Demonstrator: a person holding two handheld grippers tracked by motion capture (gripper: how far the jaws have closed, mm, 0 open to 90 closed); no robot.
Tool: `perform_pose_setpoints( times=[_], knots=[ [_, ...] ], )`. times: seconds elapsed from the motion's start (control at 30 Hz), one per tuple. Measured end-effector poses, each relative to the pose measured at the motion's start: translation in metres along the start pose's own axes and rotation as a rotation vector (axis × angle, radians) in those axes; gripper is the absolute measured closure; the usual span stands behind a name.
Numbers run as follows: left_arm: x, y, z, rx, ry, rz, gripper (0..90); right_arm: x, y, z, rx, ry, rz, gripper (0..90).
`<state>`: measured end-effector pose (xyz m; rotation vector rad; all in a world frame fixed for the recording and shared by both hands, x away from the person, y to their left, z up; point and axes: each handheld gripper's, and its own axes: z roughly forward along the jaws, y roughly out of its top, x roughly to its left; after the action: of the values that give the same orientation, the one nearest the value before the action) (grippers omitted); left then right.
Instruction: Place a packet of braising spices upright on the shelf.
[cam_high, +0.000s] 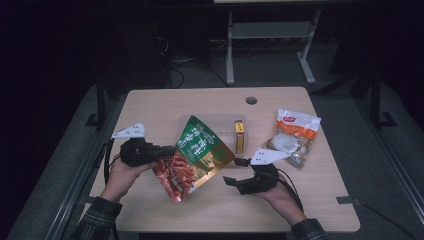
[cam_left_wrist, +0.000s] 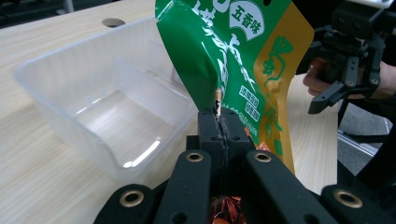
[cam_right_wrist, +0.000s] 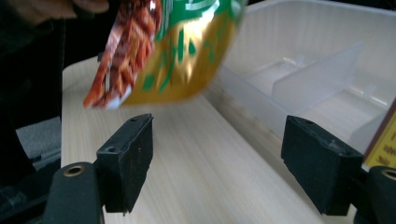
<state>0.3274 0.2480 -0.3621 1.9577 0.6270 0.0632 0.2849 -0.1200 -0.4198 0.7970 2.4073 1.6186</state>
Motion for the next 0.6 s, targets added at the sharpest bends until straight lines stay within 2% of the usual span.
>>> perform_pose_setpoints(
  times=[0.23,0.3,0.4,0.6],
  knots=[
    [-0.007,-0.001,0.016,0.004,-0.024,0.011,90.0,-0.002,0.005,0.004,-0.026,0.007,0.035,25.9],
    [-0.01,-0.002,0.02,0.009,-0.028,0.026,90.0,-0.002,0.005,0.004,-0.03,0.013,0.037,28.3],
    [-0.014,-0.002,0.027,0.006,-0.036,0.04,90.0,-0.002,0.005,0.004,-0.028,0.031,0.035,36.0],
    [-0.019,-0.001,0.034,-0.008,-0.054,0.045,90.0,-0.003,0.002,0.005,-0.019,0.074,0.052,50.4]
  ],
)
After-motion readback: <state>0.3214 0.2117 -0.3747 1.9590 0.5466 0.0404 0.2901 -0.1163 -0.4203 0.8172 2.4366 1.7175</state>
